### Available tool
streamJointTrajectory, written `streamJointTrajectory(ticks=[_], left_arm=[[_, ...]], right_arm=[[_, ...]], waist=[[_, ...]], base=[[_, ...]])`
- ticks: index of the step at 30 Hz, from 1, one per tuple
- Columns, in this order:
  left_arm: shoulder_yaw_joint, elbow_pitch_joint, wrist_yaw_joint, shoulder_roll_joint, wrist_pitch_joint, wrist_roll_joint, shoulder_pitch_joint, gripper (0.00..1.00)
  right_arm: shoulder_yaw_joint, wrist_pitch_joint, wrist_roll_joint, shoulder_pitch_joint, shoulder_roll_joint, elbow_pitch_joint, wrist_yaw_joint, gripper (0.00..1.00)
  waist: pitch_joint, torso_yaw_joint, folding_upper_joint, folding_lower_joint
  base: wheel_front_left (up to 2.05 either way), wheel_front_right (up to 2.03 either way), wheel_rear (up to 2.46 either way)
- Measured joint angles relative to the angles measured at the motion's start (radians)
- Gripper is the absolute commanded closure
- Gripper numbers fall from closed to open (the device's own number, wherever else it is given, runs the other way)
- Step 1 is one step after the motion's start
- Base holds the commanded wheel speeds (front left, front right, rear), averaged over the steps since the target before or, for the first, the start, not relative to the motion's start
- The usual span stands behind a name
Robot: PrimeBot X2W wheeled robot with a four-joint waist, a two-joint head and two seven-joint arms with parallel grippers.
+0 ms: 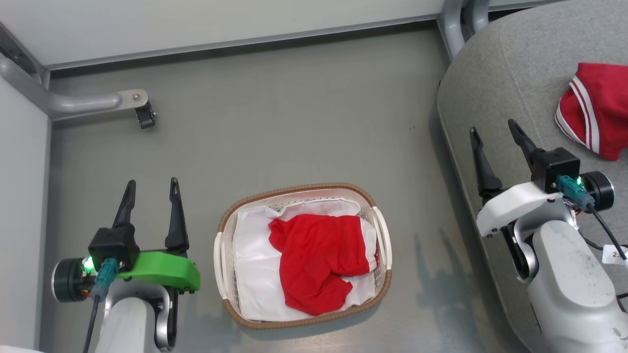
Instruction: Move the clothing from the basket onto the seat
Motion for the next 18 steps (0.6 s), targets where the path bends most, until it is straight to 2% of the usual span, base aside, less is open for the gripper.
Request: streamJointTrajectory(ticks=[18], left_arm=[[0.049,-0.034,-0.026,-0.014,0.0,-0.029,0.155,0.0]], right_arm=[[0.028,0.0,0.038,0.2,0.029,-0.092,0.0,0.0]], waist=[[-0.129,0.016,0.0,0.0]], base=[[0.0,0.0,0.0]])
